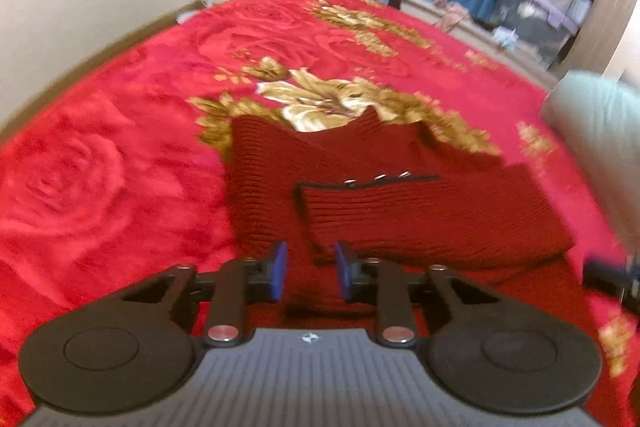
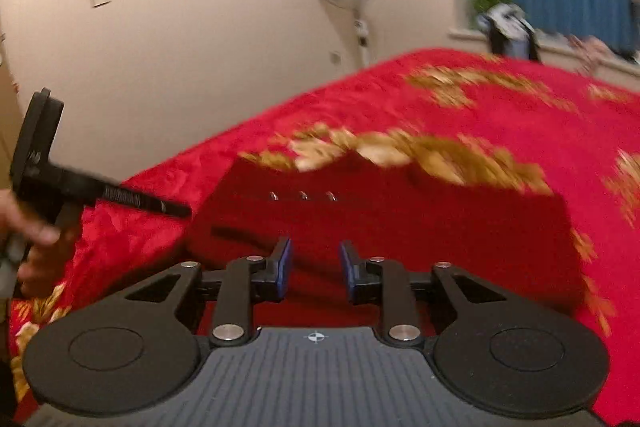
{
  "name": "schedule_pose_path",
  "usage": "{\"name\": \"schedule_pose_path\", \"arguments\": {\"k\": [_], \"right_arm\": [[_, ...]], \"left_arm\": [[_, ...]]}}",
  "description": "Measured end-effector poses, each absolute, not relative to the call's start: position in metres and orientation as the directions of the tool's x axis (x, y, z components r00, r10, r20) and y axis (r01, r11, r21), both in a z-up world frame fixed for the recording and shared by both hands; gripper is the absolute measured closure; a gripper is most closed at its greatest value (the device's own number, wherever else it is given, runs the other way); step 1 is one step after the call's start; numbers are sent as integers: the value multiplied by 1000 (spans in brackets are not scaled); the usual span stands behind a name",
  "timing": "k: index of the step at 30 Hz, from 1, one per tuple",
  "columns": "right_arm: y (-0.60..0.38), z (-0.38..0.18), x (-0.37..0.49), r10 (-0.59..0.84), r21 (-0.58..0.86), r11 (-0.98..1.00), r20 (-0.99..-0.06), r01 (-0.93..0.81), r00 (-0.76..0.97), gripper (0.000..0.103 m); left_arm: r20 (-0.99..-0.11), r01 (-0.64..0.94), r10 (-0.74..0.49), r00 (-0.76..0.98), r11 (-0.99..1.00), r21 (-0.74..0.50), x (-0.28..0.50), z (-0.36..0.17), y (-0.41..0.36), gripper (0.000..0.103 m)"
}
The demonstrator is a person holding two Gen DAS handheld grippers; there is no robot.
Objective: Fold small clothes
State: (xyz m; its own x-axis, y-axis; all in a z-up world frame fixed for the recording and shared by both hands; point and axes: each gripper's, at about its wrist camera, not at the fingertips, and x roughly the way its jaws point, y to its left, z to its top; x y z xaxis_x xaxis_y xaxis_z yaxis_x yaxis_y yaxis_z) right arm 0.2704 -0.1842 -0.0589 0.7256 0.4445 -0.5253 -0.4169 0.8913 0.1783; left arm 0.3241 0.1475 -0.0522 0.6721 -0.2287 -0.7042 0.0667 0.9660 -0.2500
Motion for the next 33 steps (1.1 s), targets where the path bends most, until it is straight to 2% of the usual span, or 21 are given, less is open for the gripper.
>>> {"name": "schedule_pose_path", "arguments": {"k": [4, 7, 9, 10, 15, 20, 22, 24, 25, 26, 28, 31, 33], "right_arm": [[-238, -51, 223, 357, 205, 934, -552, -292, 754, 75], [-266, -49, 178, 277, 190, 960, -574, -204, 770, 69], [-279, -54, 154, 232, 177, 972, -593, -156, 771, 68], [-281, -60, 144, 219, 174, 974, -597, -143, 771, 68], [-281, -89, 125, 142, 66, 989, -636, -131, 758, 66], [-281, -115, 155, 127, 100, 992, -714, -79, 688, 66], [-283, -127, 164, 95, 90, 995, -745, -41, 660, 66], [-286, -135, 169, 80, 87, 996, -760, -21, 645, 66], [-286, -136, 169, 82, 89, 996, -758, -22, 647, 66], [-285, -137, 170, 81, 86, 996, -757, -24, 648, 66], [-282, -137, 170, 74, 73, 997, -755, -29, 651, 66], [-281, -135, 169, 66, 60, 998, -753, -32, 655, 66], [-283, -134, 169, 61, 56, 998, -752, -27, 657, 66]], "left_arm": [[-667, 48, -338, 665, 909, -413, 334, -62, 156, 76], [-666, 10, -413, 621, 854, -520, 350, -81, 158, 74], [-686, -39, -406, 604, 845, -534, 357, -92, 159, 74], [-695, -65, -394, 601, 843, -534, 360, -97, 161, 68], [-706, -189, -388, 592, 785, -590, 365, -105, 172, 66], [-716, -138, -353, 603, 838, -529, 368, -106, 154, 56], [-715, -98, -341, 610, 863, -496, 368, -104, 147, 56], [-714, -49, -326, 620, 892, -450, 368, -101, 141, 66], [-709, -20, -307, 634, 911, -412, 367, -99, 138, 84], [-700, -5, -284, 656, 925, -380, 365, -94, 138, 92], [-664, -6, -244, 707, 936, -351, 358, -80, 142, 95], [-609, -42, -166, 776, 949, -312, 346, -57, 153, 96], [-637, -90, -113, 762, 956, -278, 346, -58, 159, 96]]}}
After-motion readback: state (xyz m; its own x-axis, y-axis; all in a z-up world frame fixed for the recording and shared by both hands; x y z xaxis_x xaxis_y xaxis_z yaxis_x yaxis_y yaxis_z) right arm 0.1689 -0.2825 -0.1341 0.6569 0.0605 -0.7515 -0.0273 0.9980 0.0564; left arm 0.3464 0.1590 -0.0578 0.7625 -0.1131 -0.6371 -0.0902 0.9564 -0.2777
